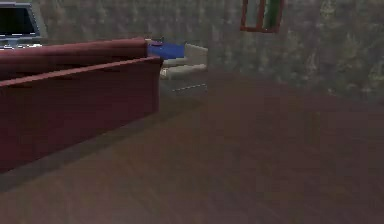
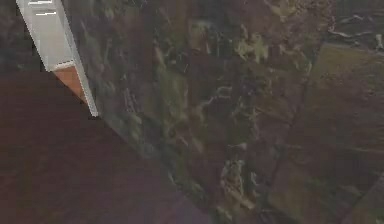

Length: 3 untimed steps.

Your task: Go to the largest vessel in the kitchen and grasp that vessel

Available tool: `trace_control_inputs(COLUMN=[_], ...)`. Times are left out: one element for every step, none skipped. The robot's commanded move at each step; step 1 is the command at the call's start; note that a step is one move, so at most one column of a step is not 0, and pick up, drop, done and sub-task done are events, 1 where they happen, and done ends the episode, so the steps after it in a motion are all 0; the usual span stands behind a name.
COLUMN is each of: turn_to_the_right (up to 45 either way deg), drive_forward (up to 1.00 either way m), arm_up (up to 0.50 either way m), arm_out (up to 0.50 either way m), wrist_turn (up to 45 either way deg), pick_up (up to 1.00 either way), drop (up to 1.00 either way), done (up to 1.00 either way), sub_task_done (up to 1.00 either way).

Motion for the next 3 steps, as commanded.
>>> trace_control_inputs(turn_to_the_right=[45.0,3.0,0.0], drive_forward=[0.00,0.00,1.00], arm_up=[0.00,0.00,0.00], arm_out=[0.00,0.00,0.00], wrist_turn=[0.0,0.0,0.0], pick_up=[0.00,0.00,0.00], drop=[0.00,0.00,0.00], done=[0.00,0.00,0.00], sub_task_done=[0.00,0.00,0.00])
